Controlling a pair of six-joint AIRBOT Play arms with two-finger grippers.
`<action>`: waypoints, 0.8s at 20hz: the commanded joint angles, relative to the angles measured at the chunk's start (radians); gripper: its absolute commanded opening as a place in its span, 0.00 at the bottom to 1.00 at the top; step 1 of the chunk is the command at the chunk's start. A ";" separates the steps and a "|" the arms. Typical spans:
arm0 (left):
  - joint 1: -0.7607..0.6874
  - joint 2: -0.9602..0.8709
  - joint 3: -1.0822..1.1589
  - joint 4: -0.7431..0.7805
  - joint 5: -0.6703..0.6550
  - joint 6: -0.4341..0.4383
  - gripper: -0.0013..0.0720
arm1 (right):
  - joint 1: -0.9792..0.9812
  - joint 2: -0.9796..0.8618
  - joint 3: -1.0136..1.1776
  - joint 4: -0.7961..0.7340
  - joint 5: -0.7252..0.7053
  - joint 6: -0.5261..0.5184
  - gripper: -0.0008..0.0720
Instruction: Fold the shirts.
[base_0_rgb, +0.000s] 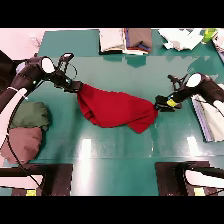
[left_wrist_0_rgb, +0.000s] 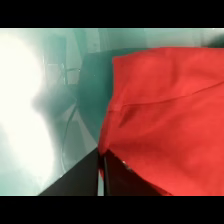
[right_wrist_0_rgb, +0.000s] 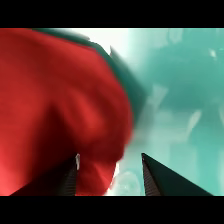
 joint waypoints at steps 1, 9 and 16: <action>0.001 0.001 0.001 0.000 -0.007 0.000 0.05 | 0.029 -0.046 -0.006 0.007 -0.048 -0.005 0.38; 0.001 0.141 0.071 0.067 0.010 0.000 0.05 | 0.022 0.199 0.151 -0.124 -0.097 -0.018 0.04; 0.001 0.531 0.407 0.072 0.010 0.000 0.05 | -0.027 0.504 0.554 -0.132 -0.056 -0.018 0.03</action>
